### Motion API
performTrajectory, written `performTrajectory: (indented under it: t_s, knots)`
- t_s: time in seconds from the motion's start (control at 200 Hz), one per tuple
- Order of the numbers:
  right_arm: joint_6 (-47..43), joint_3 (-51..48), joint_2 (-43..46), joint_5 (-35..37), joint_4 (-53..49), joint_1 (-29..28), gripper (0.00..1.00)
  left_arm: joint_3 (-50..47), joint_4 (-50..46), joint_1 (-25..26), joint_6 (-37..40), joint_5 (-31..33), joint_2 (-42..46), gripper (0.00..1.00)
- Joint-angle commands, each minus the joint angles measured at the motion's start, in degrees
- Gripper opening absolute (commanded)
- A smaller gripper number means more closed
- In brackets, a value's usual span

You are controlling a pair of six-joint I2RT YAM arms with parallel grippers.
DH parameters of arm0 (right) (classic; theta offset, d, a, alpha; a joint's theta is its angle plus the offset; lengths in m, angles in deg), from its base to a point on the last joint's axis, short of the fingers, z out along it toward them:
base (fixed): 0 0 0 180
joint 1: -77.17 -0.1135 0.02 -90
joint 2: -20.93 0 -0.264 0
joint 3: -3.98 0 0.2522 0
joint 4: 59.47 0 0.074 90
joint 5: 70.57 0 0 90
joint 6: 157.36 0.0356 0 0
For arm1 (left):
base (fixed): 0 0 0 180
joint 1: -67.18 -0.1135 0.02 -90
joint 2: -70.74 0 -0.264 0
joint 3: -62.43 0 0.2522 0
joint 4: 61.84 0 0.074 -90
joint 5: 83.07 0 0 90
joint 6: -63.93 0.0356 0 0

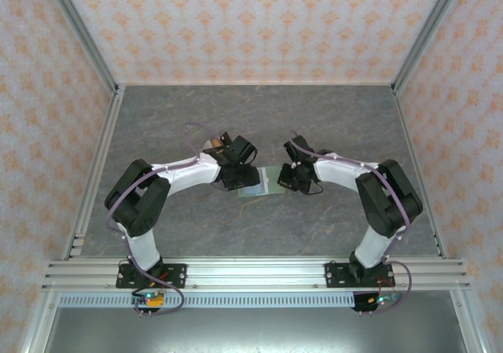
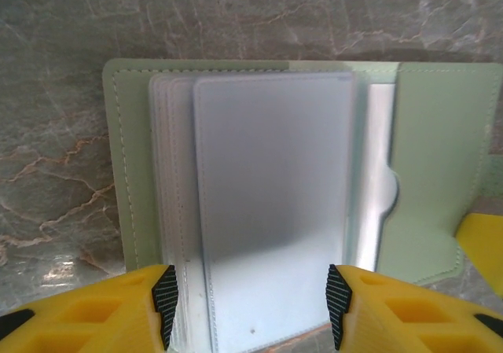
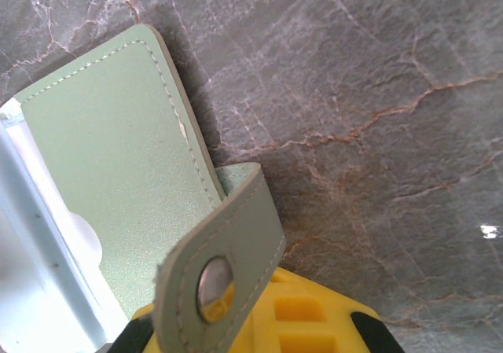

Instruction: Take the credit cards out of the card holder

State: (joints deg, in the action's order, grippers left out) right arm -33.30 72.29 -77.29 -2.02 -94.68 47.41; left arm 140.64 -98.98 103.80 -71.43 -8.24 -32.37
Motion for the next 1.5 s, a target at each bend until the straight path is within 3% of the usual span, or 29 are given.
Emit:
performTrajectory:
  t_s: [0.0,0.36,0.44,0.636,0.821,1.011,1.156,1.496]
  knots:
    - [0.0,0.0,-3.0,2.4,-0.6,-0.4,0.05,1.1,0.5,-0.1,0.0,-1.4,-1.2,0.55]
    - [-0.1,0.0,-3.5,2.4,-0.5,-0.5,0.05,1.6,1.5,-0.1,0.8,-3.3,-1.4,0.42]
    - [-0.1,0.1,-3.6,2.4,-0.5,-0.5,0.05,2.0,0.0,-0.1,1.4,-2.2,-0.7,0.42]
    - [-0.2,0.2,-3.7,2.4,-0.6,-0.5,0.05,2.8,-4.7,-0.1,3.0,2.6,1.9,0.55]
    - [-0.3,0.4,-3.8,2.2,-0.6,-0.5,0.05,1.9,-1.8,-0.1,3.5,2.2,2.8,0.43]
    - [-0.3,0.5,-3.8,2.3,-0.8,-0.6,0.05,3.3,-1.7,0.0,3.2,1.0,-0.2,0.45]
    - [-0.4,0.4,-3.8,2.3,-0.8,-0.6,0.05,3.5,-2.3,0.0,2.7,1.9,-1.3,0.52]
    - [-0.4,0.1,-3.9,2.3,-0.5,-0.6,0.05,4.3,-0.6,0.3,2.0,-1.1,-4.0,0.53]
